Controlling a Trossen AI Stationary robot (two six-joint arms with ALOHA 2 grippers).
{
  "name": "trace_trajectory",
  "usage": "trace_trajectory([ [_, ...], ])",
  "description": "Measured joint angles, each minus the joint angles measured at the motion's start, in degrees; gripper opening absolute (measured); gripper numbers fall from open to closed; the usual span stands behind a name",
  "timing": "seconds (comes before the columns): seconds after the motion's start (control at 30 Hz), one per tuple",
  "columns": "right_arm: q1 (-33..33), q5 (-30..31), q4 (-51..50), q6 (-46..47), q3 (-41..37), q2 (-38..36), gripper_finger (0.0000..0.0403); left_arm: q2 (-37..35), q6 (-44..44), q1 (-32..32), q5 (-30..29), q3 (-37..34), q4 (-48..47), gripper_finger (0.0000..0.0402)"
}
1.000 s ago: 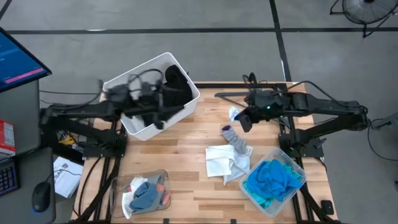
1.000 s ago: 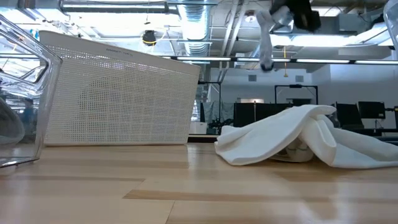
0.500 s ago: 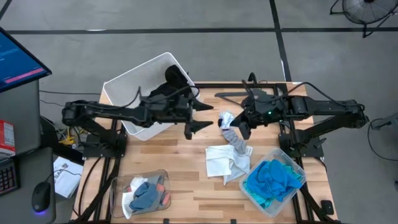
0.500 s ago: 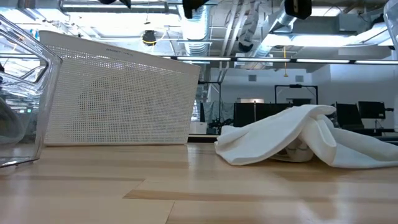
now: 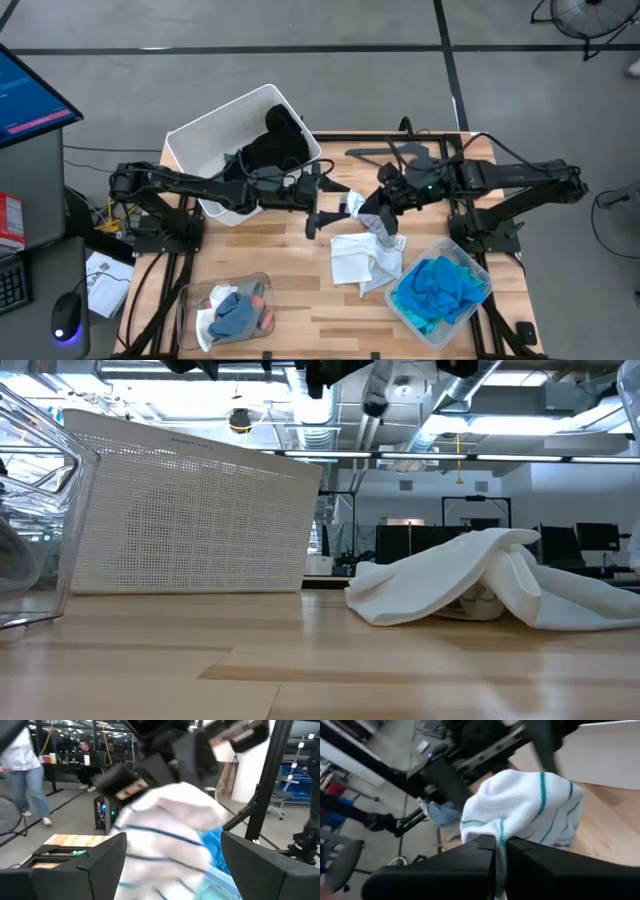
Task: Pick & Place Cloths
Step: Put the striped white sock into the left transparent bin
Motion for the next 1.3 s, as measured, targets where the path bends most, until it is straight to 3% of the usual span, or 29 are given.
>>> trace_trajectory([
  [0.3, 0.8, -0.7, 4.4, -0.3, -0.1, 0.1, 0.0001, 0.3, -5.4, -0.2, 3.1, 0.0, 0.7, 0.03],
  [0.47, 0.8, -2.1, 6.1, -1.3, -0.1, 0.1, 0.0001, 0.6, -9.0, -0.2, 4.2, 0.0, 0.8, 0.0267],
  [0.67, 0.8, -3.0, 7.0, -1.6, -0.1, 0.1, 0.0001, 0.5, -9.7, -0.3, 4.2, 0.5, 1.4, 0.0181],
  [0.9, 0.8, -3.0, 7.0, -1.7, -0.1, 0.1, 0.0003, 1.0, -10.6, -1.0, 4.5, 2.0, 1.6, 0.0019],
  [1.13, 1.1, -3.5, 6.9, -1.8, -0.1, -1.3, 0.0052, -2.9, -12.0, -3.9, 5.4, 2.1, -2.1, 0.0001],
  [1.3, 2.1, -3.6, 6.8, -3.8, -0.1, -4.2, 0.0094, -11.2, -12.0, -8.5, 5.7, 2.1, -15.9, 0.0],
])
